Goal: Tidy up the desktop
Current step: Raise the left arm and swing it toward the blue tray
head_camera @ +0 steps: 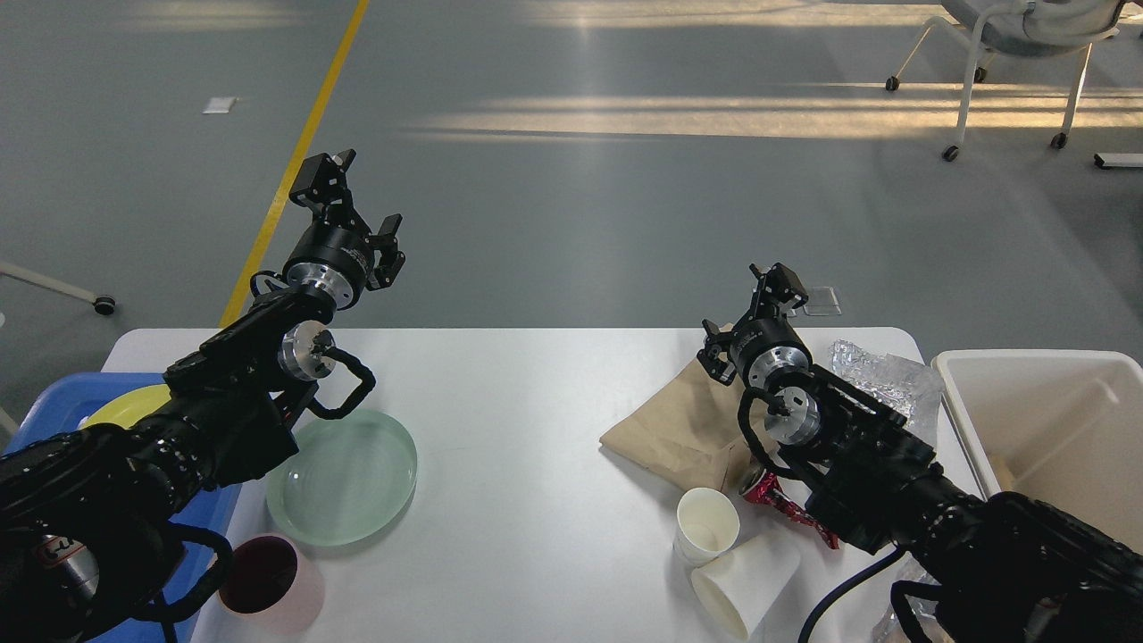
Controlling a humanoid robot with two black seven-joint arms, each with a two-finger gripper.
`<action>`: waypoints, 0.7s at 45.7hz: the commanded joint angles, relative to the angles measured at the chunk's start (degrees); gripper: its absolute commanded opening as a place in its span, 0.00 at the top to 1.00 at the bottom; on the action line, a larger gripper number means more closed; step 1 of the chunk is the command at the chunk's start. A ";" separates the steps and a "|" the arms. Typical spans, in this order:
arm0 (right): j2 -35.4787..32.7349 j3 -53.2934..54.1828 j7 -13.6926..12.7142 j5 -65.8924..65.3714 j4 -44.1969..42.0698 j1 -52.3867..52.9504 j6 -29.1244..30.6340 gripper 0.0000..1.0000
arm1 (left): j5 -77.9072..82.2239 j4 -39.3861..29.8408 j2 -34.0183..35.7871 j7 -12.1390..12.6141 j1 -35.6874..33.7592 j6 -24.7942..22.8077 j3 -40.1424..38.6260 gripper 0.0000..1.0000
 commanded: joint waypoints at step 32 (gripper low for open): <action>0.00 0.00 0.00 0.00 0.00 0.00 0.00 0.00 | 0.66 3.27 3.61 6.24 -6.28 -3.44 35.65 0.00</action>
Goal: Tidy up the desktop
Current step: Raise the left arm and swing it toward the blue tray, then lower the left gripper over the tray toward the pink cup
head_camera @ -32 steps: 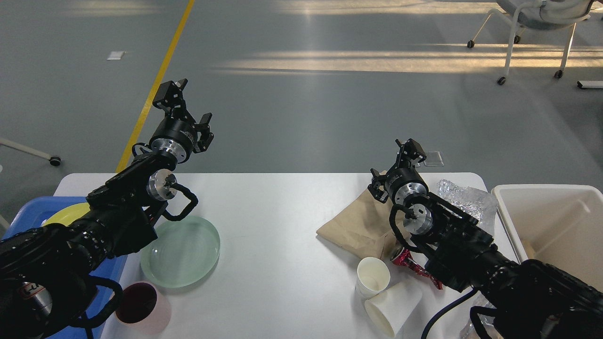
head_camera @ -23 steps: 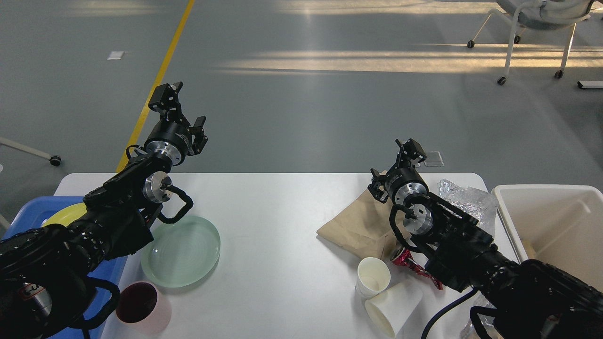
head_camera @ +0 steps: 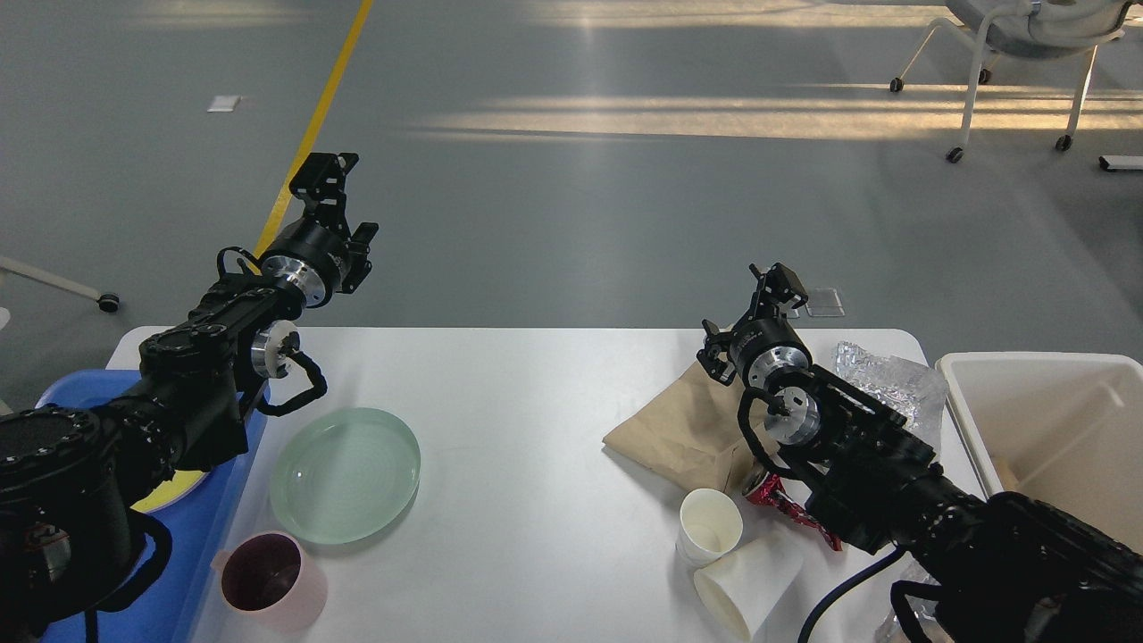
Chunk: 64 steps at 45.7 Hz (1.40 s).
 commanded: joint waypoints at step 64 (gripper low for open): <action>0.00 0.00 0.00 -0.01 0.00 0.00 -0.01 0.00 | 6.95 -54.46 14.89 18.21 -65.40 -43.09 73.22 0.00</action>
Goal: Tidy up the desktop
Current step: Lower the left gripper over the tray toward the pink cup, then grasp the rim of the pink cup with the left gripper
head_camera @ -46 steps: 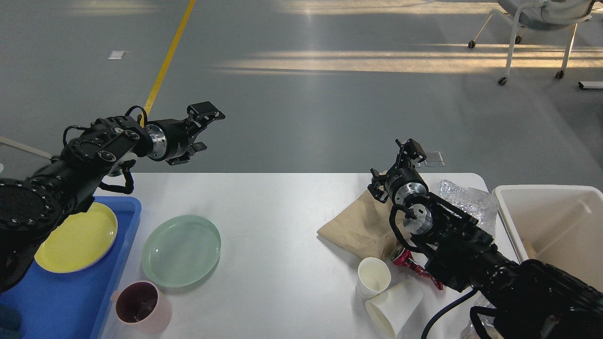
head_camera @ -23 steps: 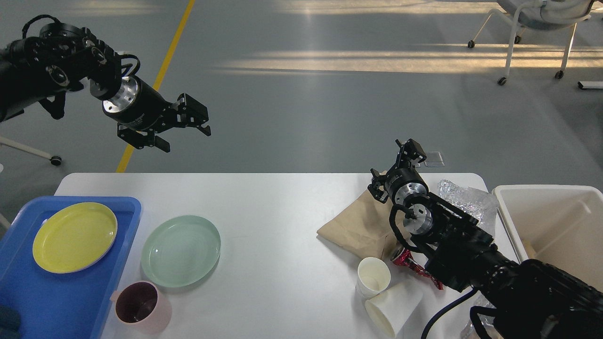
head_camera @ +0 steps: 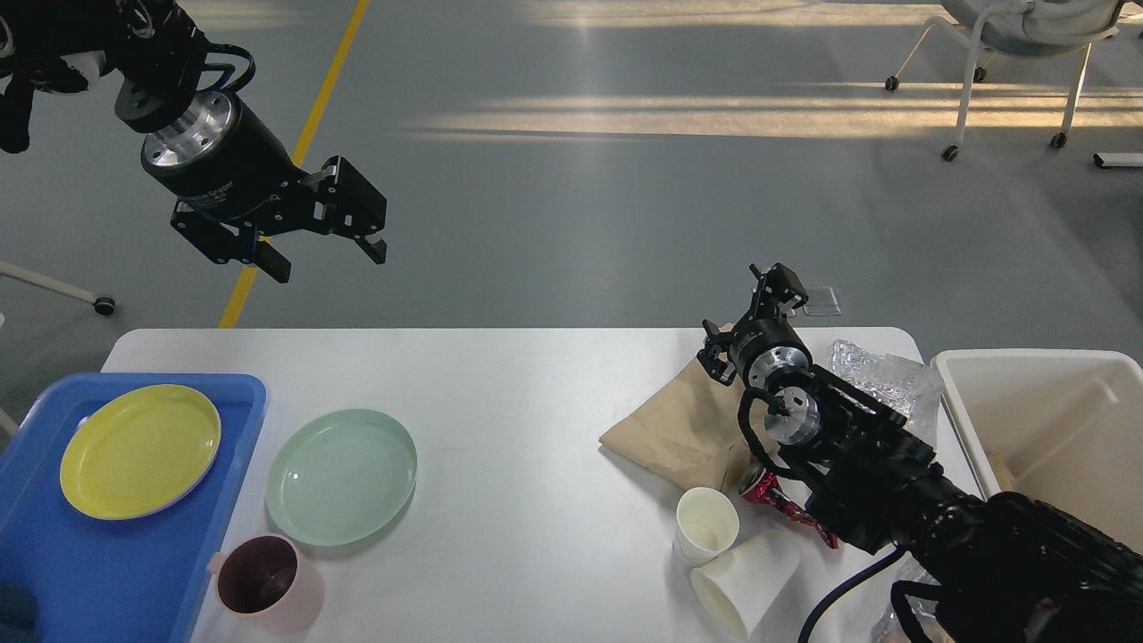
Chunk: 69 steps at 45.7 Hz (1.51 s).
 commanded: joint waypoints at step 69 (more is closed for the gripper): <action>0.00 0.00 0.00 -0.01 0.00 0.00 -0.01 0.00 | 17.14 -21.44 0.35 -0.33 20.15 21.53 9.61 0.00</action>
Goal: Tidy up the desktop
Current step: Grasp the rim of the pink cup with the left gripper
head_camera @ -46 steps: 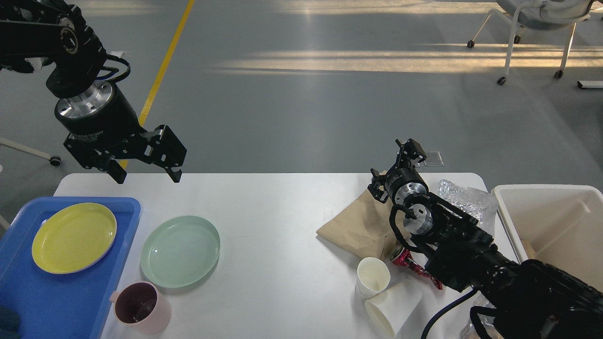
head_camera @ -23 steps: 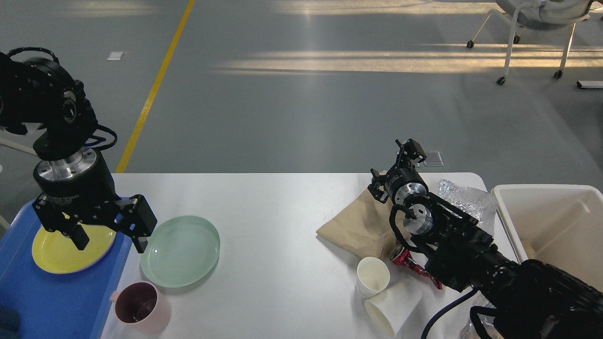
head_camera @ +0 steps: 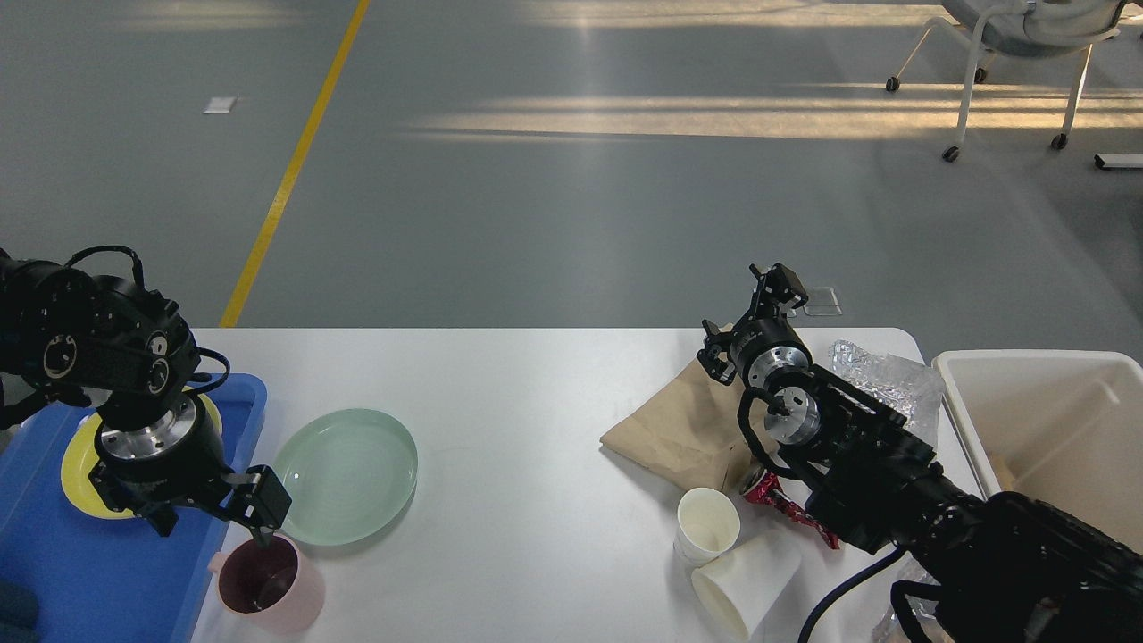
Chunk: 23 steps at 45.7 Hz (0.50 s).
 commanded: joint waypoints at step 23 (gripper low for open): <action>0.00 0.00 0.00 0.08 0.00 0.00 0.00 0.00 | -0.16 0.17 0.62 0.04 6.73 1.21 1.84 0.00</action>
